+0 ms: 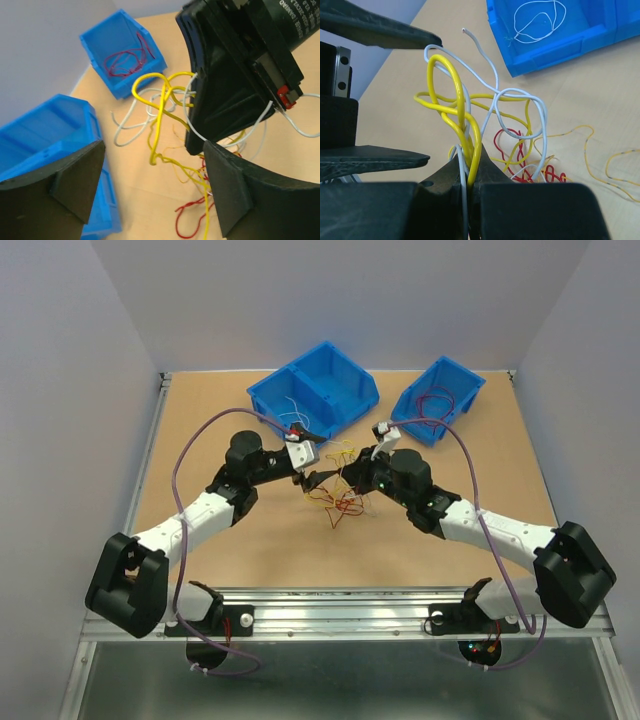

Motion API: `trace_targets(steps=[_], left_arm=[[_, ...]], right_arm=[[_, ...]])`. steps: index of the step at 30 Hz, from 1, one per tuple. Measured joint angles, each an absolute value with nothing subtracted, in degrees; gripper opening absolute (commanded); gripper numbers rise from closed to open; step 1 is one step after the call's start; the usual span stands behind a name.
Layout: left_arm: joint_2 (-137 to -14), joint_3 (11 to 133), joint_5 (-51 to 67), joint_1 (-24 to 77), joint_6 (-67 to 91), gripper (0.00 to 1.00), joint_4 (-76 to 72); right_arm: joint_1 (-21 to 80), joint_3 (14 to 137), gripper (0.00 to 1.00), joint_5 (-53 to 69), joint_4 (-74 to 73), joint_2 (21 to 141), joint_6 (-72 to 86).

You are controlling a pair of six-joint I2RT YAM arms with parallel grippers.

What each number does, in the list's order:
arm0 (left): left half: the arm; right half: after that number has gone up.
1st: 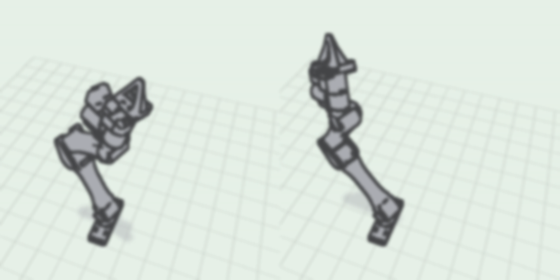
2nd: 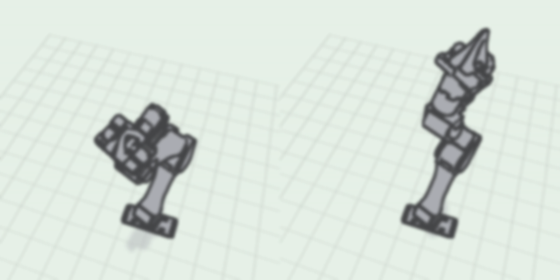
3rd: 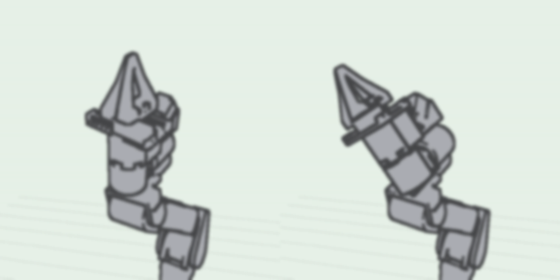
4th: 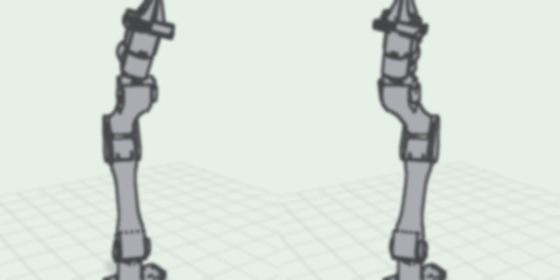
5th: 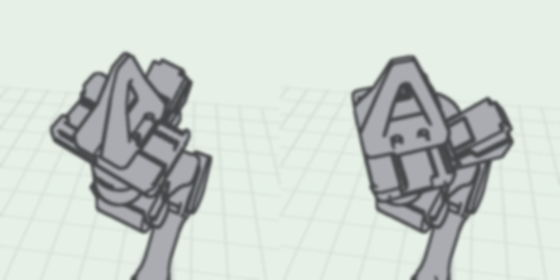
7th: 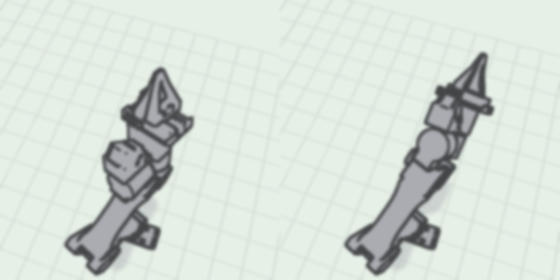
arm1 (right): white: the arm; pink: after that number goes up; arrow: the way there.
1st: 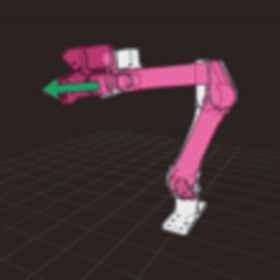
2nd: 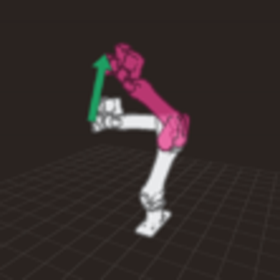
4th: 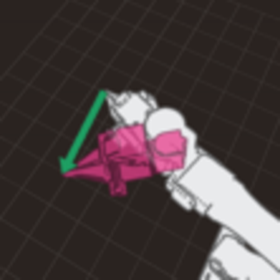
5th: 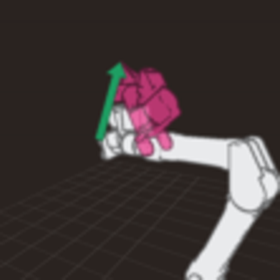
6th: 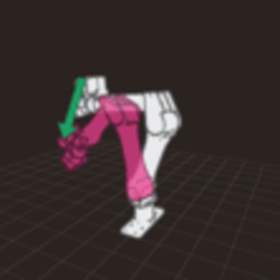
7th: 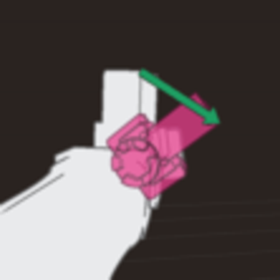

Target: Untangle the cables

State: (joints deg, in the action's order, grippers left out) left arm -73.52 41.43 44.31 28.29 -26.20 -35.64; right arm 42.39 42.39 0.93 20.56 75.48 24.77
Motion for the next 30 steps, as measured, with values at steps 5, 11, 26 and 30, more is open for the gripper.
trace_targets(steps=[5, 11, 26, 30], left_arm=[[-74.1, 42.5, 44.3, 30.0, -28.6, 0.57, -32.9], [-74.1, 43.2, 42.8, 31.2, -30.2, 0.25, -31.9], [-76.7, 44.3, 39.9, 31.1, -30.4, 0.00, -30.6], [-76.7, 44.4, 39.8, 31.1, -30.0, 0.00, -30.5]], right_arm=[[42.4, 42.4, 0.05, 1.8, 21.1, 75.5, 24.8], [42.4, 42.4, 0.05, 2.0, 21.1, 75.5, 24.8], [42.4, 42.4, 0.60, 1.7, 21.1, 75.5, 24.8], [42.4, 42.4, 0.70, -2.0, 21.1, 75.3, 25.3]])
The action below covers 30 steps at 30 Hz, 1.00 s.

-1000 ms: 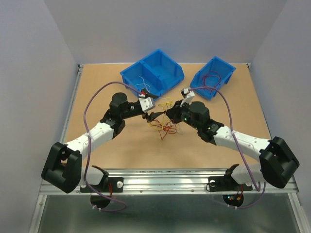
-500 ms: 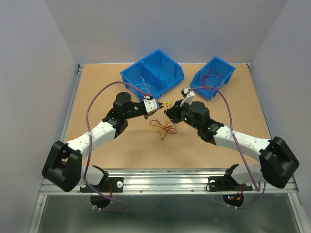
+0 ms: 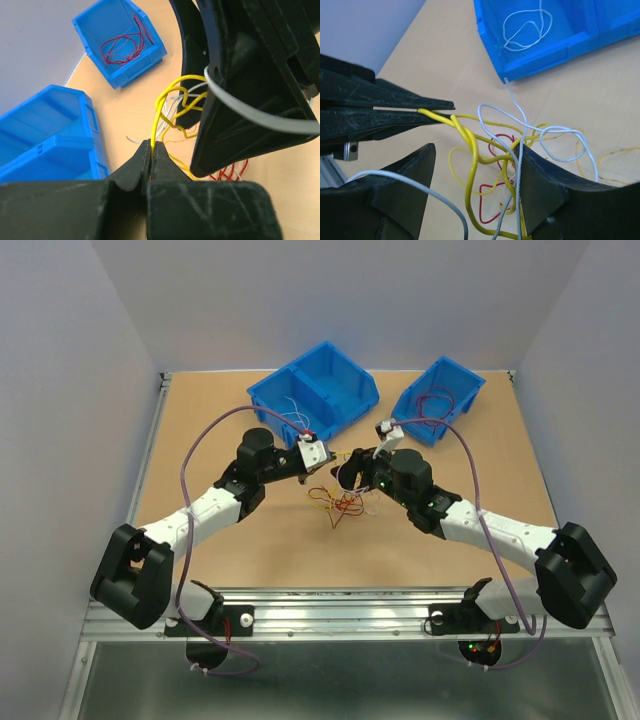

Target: Untangle the cables

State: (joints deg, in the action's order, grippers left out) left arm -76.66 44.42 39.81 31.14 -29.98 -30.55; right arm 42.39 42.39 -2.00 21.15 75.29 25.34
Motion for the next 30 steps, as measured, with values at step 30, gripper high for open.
trace_targets(steps=[30], left_arm=[[-76.7, 44.7, 39.6, 31.0, -28.2, 0.00, -30.6]], right_arm=[[42.4, 39.2, 0.70, -25.1, 20.1, 68.0, 29.6]])
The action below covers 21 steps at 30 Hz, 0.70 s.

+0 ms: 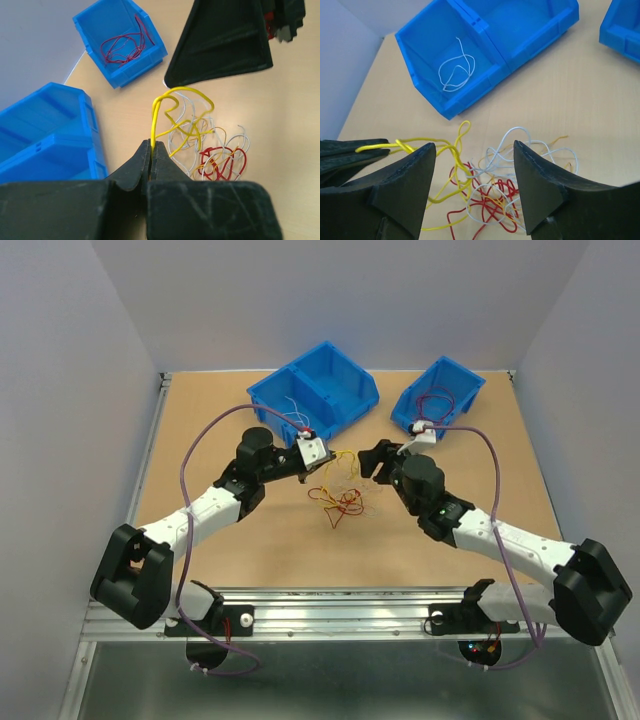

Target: Untangle the cables

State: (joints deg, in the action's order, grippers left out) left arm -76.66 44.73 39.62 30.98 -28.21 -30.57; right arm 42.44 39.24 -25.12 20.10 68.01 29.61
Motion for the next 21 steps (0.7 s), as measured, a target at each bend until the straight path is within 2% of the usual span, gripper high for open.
trace_targets(steps=[6, 10, 21], left_arm=[[-76.6, 44.7, 39.0, 29.2, -25.9, 0.00, -31.6], [-76.1, 44.7, 39.4, 26.8, -23.6, 0.00, -33.9], [-75.6, 44.7, 43.0, 25.5, -22.3, 0.00, -35.4]], right_arm=[[42.4, 39.5, 0.72, -24.9, 17.6, 71.0, 29.8], [42.3, 39.8, 0.77, -25.1, 16.9, 71.9, 30.8], [40.8, 40.7, 0.85, -21.8, 17.0, 73.4, 33.5]])
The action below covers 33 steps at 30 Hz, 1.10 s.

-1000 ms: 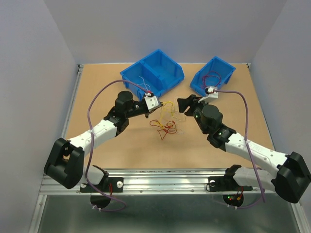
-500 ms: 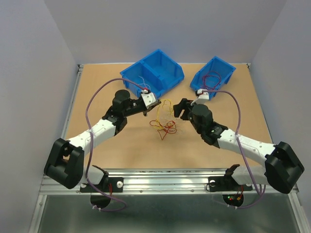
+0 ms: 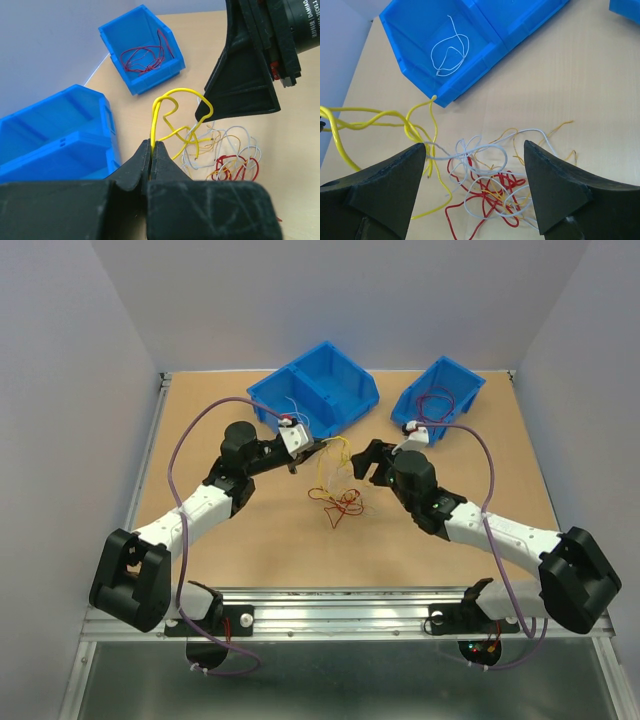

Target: Untangle the cables

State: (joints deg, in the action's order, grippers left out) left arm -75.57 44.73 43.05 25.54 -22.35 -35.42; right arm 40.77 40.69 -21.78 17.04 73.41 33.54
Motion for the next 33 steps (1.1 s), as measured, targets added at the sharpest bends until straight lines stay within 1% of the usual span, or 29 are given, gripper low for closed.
trace_targets(steps=[3, 9, 12, 14, 15, 16, 18, 20, 21, 22, 24, 25, 27, 33], left_arm=[[-75.6, 44.7, 44.0, 25.5, -22.4, 0.00, -35.4], [-75.6, 44.7, 45.3, 25.5, -22.4, 0.00, -35.4], [-75.6, 44.7, 45.5, 25.5, -22.4, 0.00, -35.4], [-75.6, 44.7, 45.5, 25.5, -22.4, 0.00, -35.4], [-75.6, 44.7, 45.4, 25.5, -22.4, 0.00, -35.4], [-75.6, 44.7, 45.4, 25.5, -22.4, 0.00, -35.4], [-75.6, 44.7, 44.8, 25.5, -22.3, 0.00, -35.4], [-75.6, 44.7, 43.2, 25.5, -21.9, 0.00, -35.4], [-75.6, 44.7, 42.5, 25.5, -21.7, 0.00, -35.5], [-75.6, 44.7, 42.0, 25.5, -21.6, 0.00, -35.6], [-75.6, 44.7, 39.9, 25.2, -20.6, 0.00, -36.4], [-75.5, 44.7, 39.4, 25.0, -20.3, 0.00, -36.8], [-75.6, 44.6, 38.3, 24.3, -19.3, 0.00, -37.8], [-75.6, 44.6, 35.7, 22.5, -16.6, 0.00, -39.5]], right_arm=[[40.5, 40.7, 0.87, -21.8, 17.2, 73.2, 34.3], [39.7, 40.7, 0.88, -21.8, 18.0, 71.9, 35.7], [39.4, 40.7, 0.85, -20.9, 18.4, 72.1, 35.9], [39.4, 40.7, 0.81, -20.2, 18.8, 72.9, 35.9], [39.4, 40.7, 0.77, -19.6, 18.9, 73.5, 36.0], [39.4, 40.7, 0.71, -19.1, 18.9, 74.2, 36.1], [39.4, 40.7, 0.66, -17.6, 18.9, 75.8, 36.3], [39.4, 40.7, 0.58, -16.2, 18.9, 77.3, 37.1], [39.4, 40.7, 0.48, -15.7, 18.9, 77.7, 37.5], [39.4, 40.7, 0.28, -15.2, 18.9, 77.8, 37.9], [39.4, 40.7, 0.14, -14.4, 18.9, 77.9, 38.9], [39.4, 40.7, 0.05, -14.3, 18.9, 77.9, 39.3], [39.3, 40.7, 0.00, -14.3, 18.7, 78.0, 39.8], [38.3, 40.7, 0.01, -14.4, 18.2, 77.8, 40.8]])
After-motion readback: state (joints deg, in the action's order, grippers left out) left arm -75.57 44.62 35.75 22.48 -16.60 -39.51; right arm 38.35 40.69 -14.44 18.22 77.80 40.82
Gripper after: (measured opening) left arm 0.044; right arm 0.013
